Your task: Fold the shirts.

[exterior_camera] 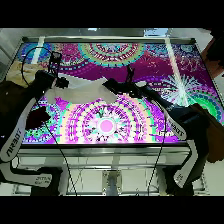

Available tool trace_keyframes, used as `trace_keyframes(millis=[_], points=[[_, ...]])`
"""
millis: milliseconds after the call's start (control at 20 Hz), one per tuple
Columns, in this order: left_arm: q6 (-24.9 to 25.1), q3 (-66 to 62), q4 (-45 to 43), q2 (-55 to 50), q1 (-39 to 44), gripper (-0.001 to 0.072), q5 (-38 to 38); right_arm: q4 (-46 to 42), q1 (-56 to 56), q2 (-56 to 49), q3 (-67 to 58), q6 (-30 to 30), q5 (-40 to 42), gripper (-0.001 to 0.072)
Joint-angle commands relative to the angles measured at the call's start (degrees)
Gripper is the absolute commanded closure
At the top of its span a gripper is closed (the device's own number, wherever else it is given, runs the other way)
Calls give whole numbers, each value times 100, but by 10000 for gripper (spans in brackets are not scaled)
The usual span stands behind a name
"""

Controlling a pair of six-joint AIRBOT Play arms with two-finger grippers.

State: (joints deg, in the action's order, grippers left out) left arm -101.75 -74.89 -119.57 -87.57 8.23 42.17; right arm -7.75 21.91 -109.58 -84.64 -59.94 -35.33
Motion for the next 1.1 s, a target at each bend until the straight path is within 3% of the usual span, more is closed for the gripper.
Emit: trace_keyframes(millis=[0, 100, 250, 300, 450, 550, 650, 700, 800, 900, 1050], points=[[0, -4, -66, -111, -229, 227, -57, 308, 116, -413, -501, -79, 39, 229], [-4, -4, -13, -111, -459, 227, -20, 302, 140, -640, -874, -426, 28, 263], [0, -4, 105, -111, -730, 228, -35, 221, 140, -754, -1045, -498, 17, 506], [-2, -4, 179, -111, -804, 228, -35, 201, 127, -752, -1047, -490, 9, 691], [0, -4, 280, -111, -946, 228, -7, 190, 76, -706, -1047, -317, -66, 687], [4, -4, 275, -111, -964, 227, 33, 188, 2, -535, -1047, 326, -411, 685], [2, -4, 275, -111, -964, 228, 26, 70, -177, -267, -1047, 713, -881, 602], [2, -4, 275, -111, -964, 227, 17, -105, -299, -136, -1047, 708, -1073, 506], [2, -4, 275, -111, -964, 227, 28, -391, -586, 55, -1047, 179, -1539, 289], [2, -4, 280, -111, -964, 227, 101, -533, -852, 59, -1045, -717, -2090, 257], [2, -4, 280, -111, -964, 227, 234, -1784, -979, -4, -1038, -2299, -2555, 246]])
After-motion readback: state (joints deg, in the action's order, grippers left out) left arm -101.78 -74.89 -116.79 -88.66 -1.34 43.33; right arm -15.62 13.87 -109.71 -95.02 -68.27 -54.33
